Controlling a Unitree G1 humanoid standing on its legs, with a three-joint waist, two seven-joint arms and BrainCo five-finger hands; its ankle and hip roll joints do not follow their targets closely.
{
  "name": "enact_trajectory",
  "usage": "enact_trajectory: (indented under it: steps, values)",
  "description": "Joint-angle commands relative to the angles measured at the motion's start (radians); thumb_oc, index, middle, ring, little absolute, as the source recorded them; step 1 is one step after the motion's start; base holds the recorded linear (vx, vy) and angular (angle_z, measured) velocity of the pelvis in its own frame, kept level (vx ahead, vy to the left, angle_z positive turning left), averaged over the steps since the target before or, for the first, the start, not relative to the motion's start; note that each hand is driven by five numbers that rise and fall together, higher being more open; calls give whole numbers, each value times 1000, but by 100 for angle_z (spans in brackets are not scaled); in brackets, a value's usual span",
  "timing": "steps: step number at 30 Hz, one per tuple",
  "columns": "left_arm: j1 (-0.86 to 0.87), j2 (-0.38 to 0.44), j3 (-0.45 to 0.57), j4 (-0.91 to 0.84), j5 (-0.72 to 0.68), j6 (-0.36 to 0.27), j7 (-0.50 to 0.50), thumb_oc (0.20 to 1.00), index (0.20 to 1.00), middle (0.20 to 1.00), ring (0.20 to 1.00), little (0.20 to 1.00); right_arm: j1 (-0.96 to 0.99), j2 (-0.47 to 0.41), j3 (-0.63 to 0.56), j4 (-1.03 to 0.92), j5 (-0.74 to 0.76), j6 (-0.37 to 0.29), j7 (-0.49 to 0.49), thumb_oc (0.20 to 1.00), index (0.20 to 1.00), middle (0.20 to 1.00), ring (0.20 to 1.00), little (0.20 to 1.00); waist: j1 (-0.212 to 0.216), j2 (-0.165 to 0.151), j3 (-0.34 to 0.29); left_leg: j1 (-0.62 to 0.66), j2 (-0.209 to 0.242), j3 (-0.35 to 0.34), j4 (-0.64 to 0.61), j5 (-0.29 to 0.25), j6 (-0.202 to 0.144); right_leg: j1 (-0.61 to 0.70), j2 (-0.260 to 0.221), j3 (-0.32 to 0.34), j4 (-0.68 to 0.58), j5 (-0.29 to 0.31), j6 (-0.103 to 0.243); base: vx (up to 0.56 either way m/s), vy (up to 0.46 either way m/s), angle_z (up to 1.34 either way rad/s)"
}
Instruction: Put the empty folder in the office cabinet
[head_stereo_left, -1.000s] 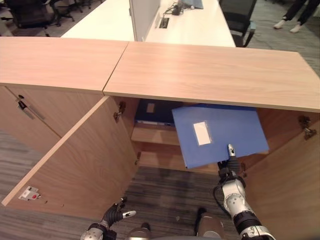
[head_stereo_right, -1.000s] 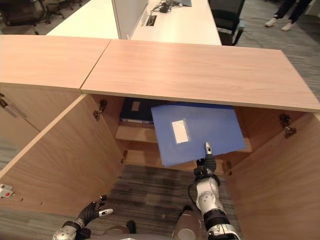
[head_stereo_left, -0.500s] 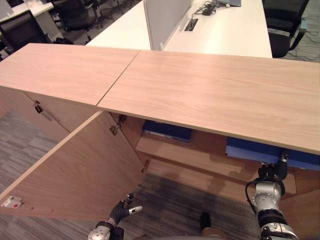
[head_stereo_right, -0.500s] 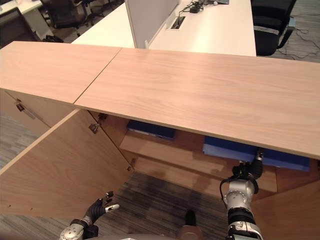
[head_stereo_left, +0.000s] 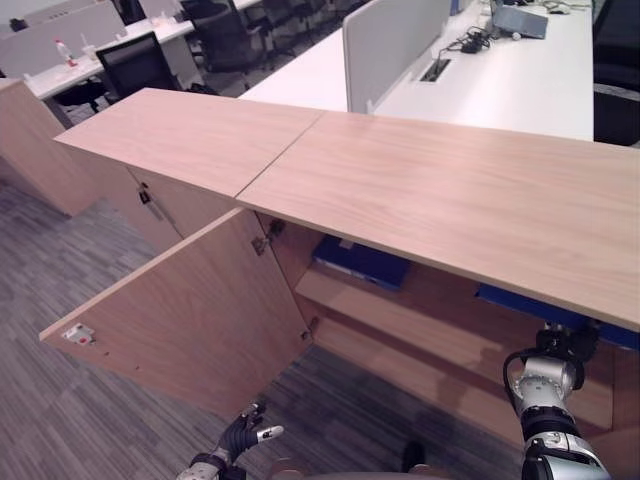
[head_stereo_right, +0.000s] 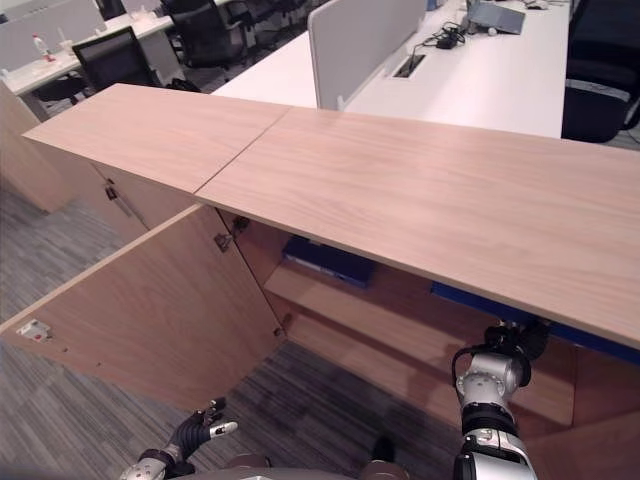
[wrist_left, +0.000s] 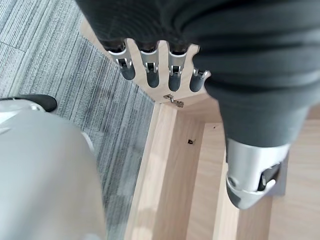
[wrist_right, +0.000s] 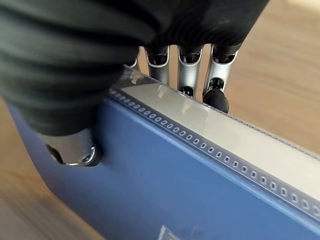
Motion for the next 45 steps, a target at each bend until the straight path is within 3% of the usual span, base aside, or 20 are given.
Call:
enact_trajectory:
  steps: [1, 3, 8, 17, 23, 25, 26, 27, 29, 31, 33, 37, 40, 45]
  values:
    - [-29, 50, -9, -16, 10, -28, 18, 1000, 1000, 1000, 1000, 1000, -78, -25, -2, -35, -33, -47, 23, 200, 200, 200, 200, 200, 53, -53, 24, -27, -20, -46, 1, -9, -19, 110, -46, 28, 8, -127, 78, 68, 46, -40]
    - [-41, 50, -29, -20, 2, -31, 31, 1000, 1000, 1000, 1000, 1000, -98, -26, 24, -38, -35, -51, 16, 200, 200, 200, 200, 200, 85, -52, 35, -96, -75, -80, -43, 42, 4, 102, -39, 69, 7, -130, 79, 69, 95, -50]
    - [-29, 49, -48, -19, 21, -27, 24, 1000, 1000, 1000, 1000, 1000, -113, -19, 39, -23, -35, -35, 15, 200, 200, 200, 200, 200, 90, -51, 13, -48, -85, -52, -128, 61, 33, 94, -40, 98, 7, -119, 90, 61, 137, -34]
    - [-12, 71, -71, -76, 94, -30, 17, 1000, 1000, 1000, 1000, 1000, -86, 68, 57, -78, -37, -34, 12, 200, 200, 200, 200, 200, 73, -93, 17, 14, -151, 35, -143, 13, 103, 47, -121, 163, 74, -80, 150, 46, 161, -17]
    - [-10, 102, -59, -107, 86, -30, 1, 1000, 1000, 1000, 1000, 1000, -99, 97, 67, -88, -39, -28, 14, 200, 200, 200, 200, 200, 63, -89, 47, 46, -168, 83, -143, -10, 133, -14, -143, 165, 172, -58, 184, -6, 100, -17]
    - [-3, 106, -56, -121, 77, -28, -2, 1000, 1000, 1000, 1000, 1000, -104, 104, 70, -91, -47, -24, 12, 200, 200, 200, 200, 200, 68, -80, 57, 62, -164, 103, -143, -28, 135, -23, -152, 133, 202, -64, 189, 4, 66, -40]
    - [4, 110, -56, -134, 71, -29, -5, 1000, 1000, 1000, 1000, 1000, -107, 108, 72, -90, -51, -19, 14, 200, 200, 200, 200, 200, 73, -71, 63, 68, -160, 122, -143, -31, 134, -31, -170, 86, 226, -57, 189, -69, 71, -79]
    - [34, 116, -53, -159, 57, -26, -18, 1000, 1000, 1000, 1000, 1000, -110, 116, 89, -87, -63, -6, 21, 200, 200, 200, 200, 200, 85, -56, 70, 73, -155, 160, -143, -30, 134, -30, -203, -23, 275, -49, 188, -98, 99, -79]
    - [59, 126, -43, -182, 46, -27, -26, 1000, 1000, 1000, 1000, 1000, -121, 125, 112, -74, -72, 4, 27, 200, 200, 200, 200, 200, 96, -44, 73, 72, -152, 186, -143, -21, 140, -24, -212, -75, 326, -46, 189, -91, 65, -61]
    - [81, 134, -33, -204, 37, -21, -37, 1000, 1000, 1000, 1000, 1000, -125, 130, 124, -78, -78, 8, 29, 200, 200, 200, 200, 200, 100, -39, 76, 72, -154, 198, -143, -19, 141, -34, -215, -57, 346, -39, 190, -42, -5, -50]
    - [92, 132, -30, -215, 29, -18, -43, 1000, 1000, 1000, 1000, 1000, -126, 132, 136, -85, -89, 12, 25, 200, 200, 200, 200, 200, 107, -39, 71, 69, -157, 217, -143, -23, 135, -25, -225, -47, 282, -38, 189, -3, -69, -50]
    - [97, 131, -45, -214, 31, -16, -44, 1000, 1000, 1000, 1000, 1000, -156, 128, 161, -95, -101, 22, 22, 200, 200, 200, 200, 200, 102, -26, 68, 64, -129, 239, -143, -25, 110, -60, -256, -17, 146, 49, 191, 38, -165, -51]
    - [86, 142, -48, -217, 58, -18, -56, 1000, 1000, 1000, 1000, 1000, -139, 123, 160, -118, -108, 27, 31, 200, 200, 200, 200, 200, 95, -40, 55, 72, -123, 248, -143, -31, 95, -51, -248, 32, 68, 74, 191, 98, -184, -39]
    - [94, 141, -41, -219, 61, -12, -57, 1000, 1000, 1000, 1000, 1000, -106, 113, 160, -131, -113, 29, 38, 200, 200, 200, 200, 200, 80, -31, 33, 77, -79, 241, -143, -15, 60, -8, -211, 10, 46, 34, 188, 72, -221, -6]
